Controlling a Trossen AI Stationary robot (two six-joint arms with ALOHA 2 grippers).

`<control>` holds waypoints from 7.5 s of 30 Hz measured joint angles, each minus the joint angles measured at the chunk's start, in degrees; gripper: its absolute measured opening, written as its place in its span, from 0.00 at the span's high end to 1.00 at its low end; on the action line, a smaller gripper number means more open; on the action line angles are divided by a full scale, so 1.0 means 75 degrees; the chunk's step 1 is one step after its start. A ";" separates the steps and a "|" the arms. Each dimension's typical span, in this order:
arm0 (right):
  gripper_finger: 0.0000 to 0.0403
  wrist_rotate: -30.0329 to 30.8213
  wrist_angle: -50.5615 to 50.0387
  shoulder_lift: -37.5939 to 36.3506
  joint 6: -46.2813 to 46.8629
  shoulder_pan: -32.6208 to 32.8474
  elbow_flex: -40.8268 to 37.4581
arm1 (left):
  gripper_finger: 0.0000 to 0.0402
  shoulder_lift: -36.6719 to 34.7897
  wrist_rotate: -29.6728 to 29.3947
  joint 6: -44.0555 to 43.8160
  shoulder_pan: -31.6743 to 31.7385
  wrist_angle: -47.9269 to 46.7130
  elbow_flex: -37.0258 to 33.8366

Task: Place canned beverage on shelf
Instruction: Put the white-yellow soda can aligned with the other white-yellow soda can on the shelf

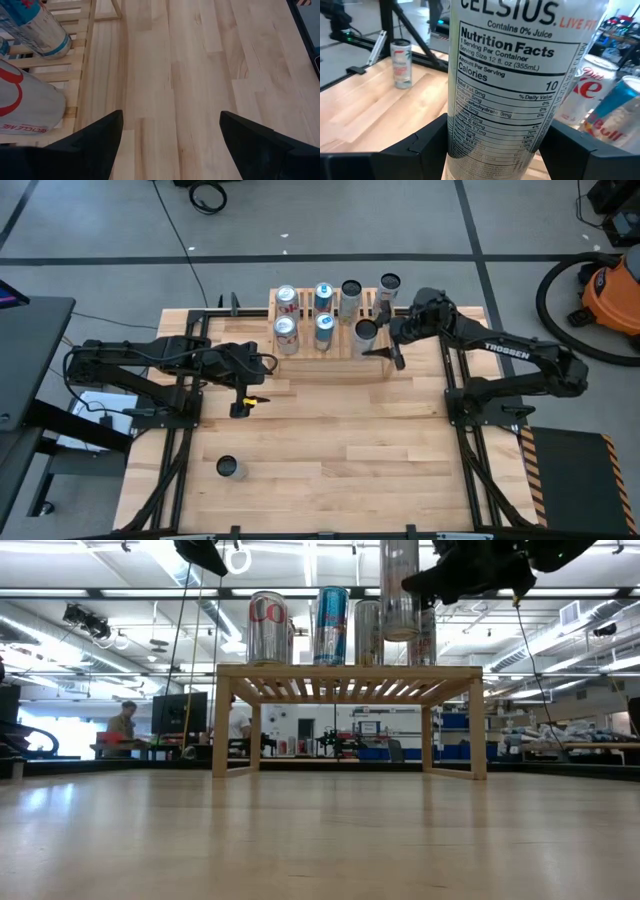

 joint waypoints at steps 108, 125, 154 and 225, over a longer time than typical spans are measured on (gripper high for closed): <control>0.21 0.0471 0.0818 0.0547 0.0886 -0.0685 0.0000 | 0.17 0.0003 0.0000 0.0132 -0.0003 0.0052 0.0000; 0.21 0.0644 0.0817 0.0544 0.0890 -0.0521 0.0000 | 0.17 0.0003 0.0002 0.0152 -0.0001 0.0052 0.0002; 0.21 0.1822 -0.0881 -0.0986 0.1128 -0.0239 0.0000 | 0.17 0.0003 0.0003 0.0140 -0.0001 0.0050 0.0000; 0.98 1.0501 0.0191 0.1153 0.3700 0.4313 0.0003 | 0.17 0.0003 -0.0391 0.0334 0.0000 0.0128 0.0000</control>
